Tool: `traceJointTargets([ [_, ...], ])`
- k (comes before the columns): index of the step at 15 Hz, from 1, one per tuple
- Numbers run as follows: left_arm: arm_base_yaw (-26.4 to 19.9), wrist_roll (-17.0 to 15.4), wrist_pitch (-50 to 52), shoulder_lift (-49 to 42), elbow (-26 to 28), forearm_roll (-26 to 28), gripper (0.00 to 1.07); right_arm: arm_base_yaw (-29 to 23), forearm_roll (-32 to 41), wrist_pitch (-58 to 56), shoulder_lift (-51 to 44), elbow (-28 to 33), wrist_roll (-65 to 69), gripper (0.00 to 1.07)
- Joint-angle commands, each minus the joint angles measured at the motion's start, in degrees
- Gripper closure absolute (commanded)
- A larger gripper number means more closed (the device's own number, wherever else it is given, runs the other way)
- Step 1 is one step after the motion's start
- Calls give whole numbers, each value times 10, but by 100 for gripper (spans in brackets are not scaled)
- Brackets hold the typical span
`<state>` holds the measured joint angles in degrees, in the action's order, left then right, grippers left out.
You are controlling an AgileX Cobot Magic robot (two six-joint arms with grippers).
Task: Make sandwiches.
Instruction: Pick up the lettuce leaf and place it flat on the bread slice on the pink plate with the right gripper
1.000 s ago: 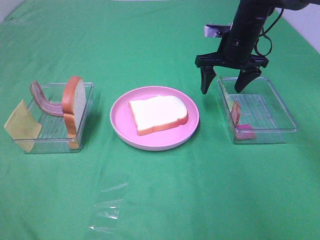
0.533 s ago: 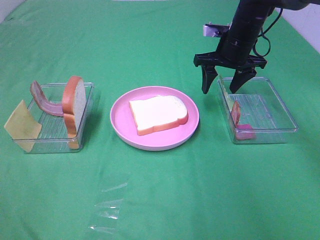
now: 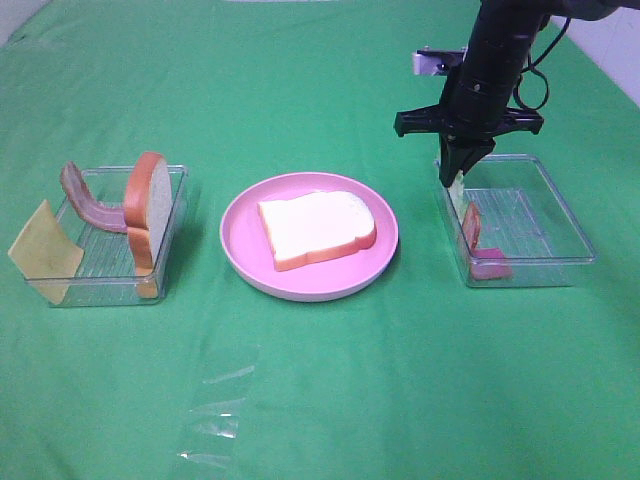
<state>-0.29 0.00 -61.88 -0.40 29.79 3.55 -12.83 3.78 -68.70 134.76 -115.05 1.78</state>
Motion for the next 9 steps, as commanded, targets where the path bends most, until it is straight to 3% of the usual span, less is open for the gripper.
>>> traceJointTargets([
  [1,-1,0,2,0,-1,5,9,1,-4,-1,1,2,0,107],
  [5,-1,0,2,0,-1,5,9,1,-8,-26,1,-14,-11,107],
  [9,-1,0,2,0,-1,5,9,1,-17,-74,-26,-87,-18,107],
])
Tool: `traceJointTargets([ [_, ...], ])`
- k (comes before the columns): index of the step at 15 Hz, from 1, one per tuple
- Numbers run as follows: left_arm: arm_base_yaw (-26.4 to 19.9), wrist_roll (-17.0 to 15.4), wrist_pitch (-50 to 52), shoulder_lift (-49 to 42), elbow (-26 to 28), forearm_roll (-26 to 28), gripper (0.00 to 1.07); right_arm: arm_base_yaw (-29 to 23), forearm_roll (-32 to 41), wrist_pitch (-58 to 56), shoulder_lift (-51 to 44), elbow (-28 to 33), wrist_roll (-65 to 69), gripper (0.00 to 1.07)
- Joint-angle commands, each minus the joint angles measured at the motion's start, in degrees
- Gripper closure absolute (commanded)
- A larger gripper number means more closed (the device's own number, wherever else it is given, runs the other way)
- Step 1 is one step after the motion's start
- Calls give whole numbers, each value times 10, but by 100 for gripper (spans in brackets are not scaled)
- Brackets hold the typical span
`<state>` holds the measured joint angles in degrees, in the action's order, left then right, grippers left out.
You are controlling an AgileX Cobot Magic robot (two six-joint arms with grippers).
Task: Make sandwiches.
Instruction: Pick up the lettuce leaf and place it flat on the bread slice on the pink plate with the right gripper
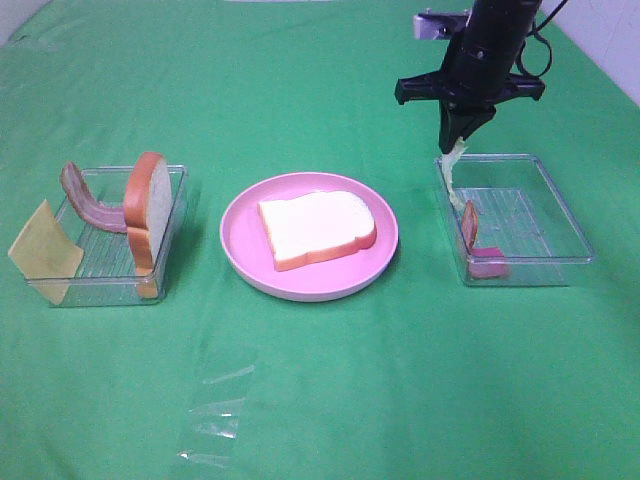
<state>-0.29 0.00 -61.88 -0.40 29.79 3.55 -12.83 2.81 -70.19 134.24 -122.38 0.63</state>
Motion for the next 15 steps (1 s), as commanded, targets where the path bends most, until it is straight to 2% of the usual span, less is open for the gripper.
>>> traceJointTargets([
  [1,-1,0,2,0,-1,5,9,1,-9,-59,-29,-18,-11,107],
  [7,-1,0,2,0,-1,5,9,1,-7,-59,-87,-32,-19,107],
  [9,-1,0,2,0,-1,5,9,0,19,-59,-87,-32,-19,107],
  [15,-1,0,2,0,-1,5,9,-67,96,-38,-80,-23,-17,107],
])
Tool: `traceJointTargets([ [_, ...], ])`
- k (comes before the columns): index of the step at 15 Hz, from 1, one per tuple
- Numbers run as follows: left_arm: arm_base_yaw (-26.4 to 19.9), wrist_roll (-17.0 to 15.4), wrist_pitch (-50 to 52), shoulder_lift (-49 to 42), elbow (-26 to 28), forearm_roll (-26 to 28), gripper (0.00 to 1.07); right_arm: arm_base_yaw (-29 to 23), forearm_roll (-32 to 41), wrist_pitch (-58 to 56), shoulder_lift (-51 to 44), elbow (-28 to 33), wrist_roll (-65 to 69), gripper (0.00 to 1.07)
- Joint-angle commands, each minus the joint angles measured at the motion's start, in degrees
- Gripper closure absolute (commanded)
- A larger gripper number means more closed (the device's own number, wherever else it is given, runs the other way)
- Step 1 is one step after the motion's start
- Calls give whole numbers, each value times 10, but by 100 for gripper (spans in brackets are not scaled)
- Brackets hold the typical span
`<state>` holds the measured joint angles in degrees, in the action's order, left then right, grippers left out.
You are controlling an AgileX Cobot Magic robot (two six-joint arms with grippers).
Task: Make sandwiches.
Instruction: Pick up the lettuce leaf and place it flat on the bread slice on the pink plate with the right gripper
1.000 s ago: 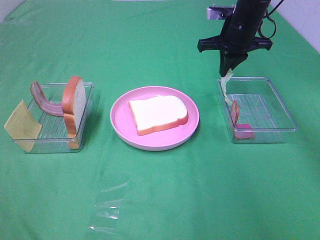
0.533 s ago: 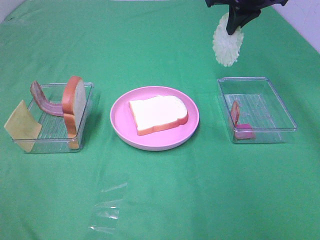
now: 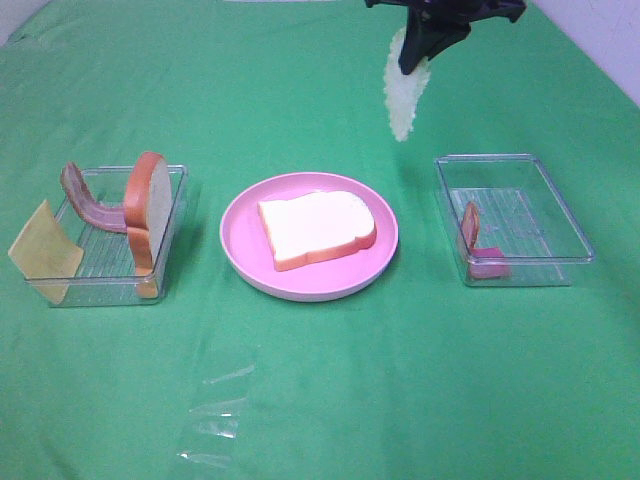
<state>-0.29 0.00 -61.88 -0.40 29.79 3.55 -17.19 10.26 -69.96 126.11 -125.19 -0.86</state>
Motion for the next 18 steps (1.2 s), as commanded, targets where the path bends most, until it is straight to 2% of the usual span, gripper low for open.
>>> traceJointTargets([
  [1,-1,0,2,0,-1,5,9,-50,33,-38,10,5,-4,107],
  [8,-1,0,2,0,-1,5,9,-162,60,-26,50,5,-17,107],
  [16,-1,0,2,0,-1,5,9,-169,42,-13,97,5,-19,107],
  [18,-1,0,2,0,-1,5,9,-168,-39,-10,117,5,-3,107],
])
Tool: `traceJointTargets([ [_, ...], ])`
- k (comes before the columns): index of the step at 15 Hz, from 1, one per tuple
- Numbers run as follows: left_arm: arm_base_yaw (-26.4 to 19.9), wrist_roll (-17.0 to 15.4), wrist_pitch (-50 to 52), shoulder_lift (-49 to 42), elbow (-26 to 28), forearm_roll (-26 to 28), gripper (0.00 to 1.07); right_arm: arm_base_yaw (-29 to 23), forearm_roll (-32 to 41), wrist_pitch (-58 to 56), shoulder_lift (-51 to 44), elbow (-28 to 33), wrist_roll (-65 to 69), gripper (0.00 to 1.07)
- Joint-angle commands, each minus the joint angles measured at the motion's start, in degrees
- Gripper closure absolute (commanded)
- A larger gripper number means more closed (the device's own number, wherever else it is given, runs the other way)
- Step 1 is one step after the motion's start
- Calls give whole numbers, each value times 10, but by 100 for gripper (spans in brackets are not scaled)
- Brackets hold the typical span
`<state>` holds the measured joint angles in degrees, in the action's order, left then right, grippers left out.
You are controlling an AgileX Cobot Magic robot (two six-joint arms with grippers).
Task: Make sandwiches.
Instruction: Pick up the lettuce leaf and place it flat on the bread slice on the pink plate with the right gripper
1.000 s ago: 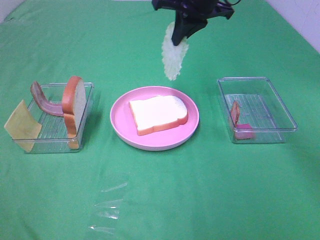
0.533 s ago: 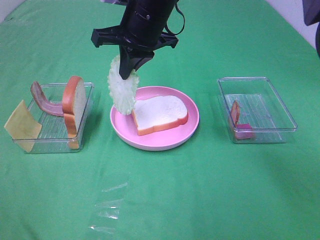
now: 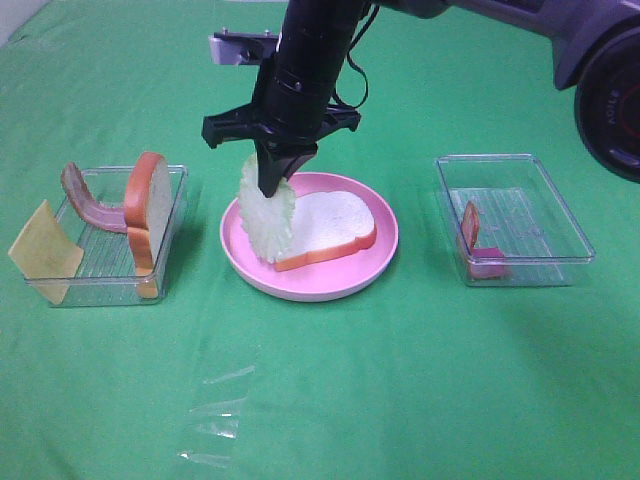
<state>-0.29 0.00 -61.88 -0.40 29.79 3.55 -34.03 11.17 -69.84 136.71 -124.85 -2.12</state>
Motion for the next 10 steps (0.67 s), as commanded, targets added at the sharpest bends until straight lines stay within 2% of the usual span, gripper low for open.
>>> traceJointTargets([
  [1,-1,0,2,0,-1,5,9,2,-66,-11,15,1,21,107],
  [6,-1,0,2,0,-1,5,9,21,-118,4,33,1,25,107],
  [10,-1,0,2,0,-1,5,9,26,-112,10,33,1,21,107],
])
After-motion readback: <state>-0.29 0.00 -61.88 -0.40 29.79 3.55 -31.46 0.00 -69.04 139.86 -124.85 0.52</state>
